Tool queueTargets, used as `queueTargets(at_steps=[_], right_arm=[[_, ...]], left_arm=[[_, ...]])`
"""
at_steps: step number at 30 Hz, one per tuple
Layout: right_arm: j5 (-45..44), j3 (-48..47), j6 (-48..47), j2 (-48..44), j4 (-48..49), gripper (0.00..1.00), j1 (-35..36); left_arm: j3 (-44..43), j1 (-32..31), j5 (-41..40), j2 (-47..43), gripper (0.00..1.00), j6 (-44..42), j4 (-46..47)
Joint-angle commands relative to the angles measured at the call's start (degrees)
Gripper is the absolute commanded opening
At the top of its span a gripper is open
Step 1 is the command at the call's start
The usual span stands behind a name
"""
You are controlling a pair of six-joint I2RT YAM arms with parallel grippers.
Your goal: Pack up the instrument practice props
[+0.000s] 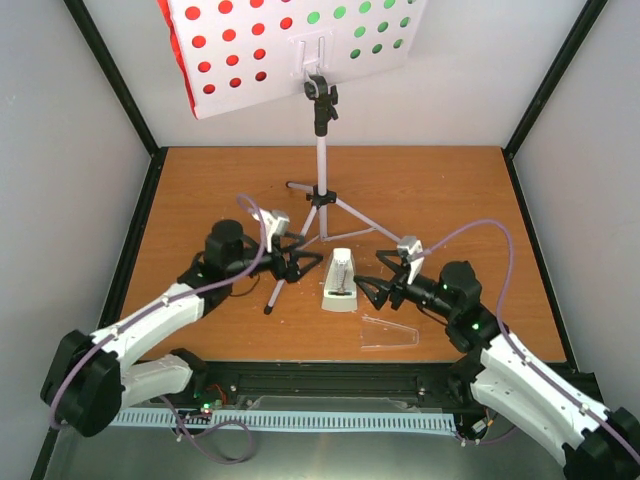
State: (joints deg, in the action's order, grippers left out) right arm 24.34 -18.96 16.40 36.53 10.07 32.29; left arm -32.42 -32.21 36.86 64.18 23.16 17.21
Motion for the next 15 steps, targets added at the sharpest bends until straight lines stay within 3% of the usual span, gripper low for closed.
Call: queueTargets(at_steps=[1, 8, 15], right_arm=[[10.38, -6.25, -10.16, 8.02, 4.09, 1.0, -0.35], [20.07, -15.38, -14.58, 25.41, 4.74, 1.0, -0.39], [23.95, -17.78, -18.15, 33.53, 5.83, 1.0, -0.39]], left_arm=[[-11.33, 4.47, 2.8, -3.29, 0.99, -0.27, -14.69], [-30.18, 5.64, 6.12, 0.96, 0.99, -9.67, -33.89], [-28.7, 6.53, 4.0, 2.38, 0.99, -16.53, -27.6]])
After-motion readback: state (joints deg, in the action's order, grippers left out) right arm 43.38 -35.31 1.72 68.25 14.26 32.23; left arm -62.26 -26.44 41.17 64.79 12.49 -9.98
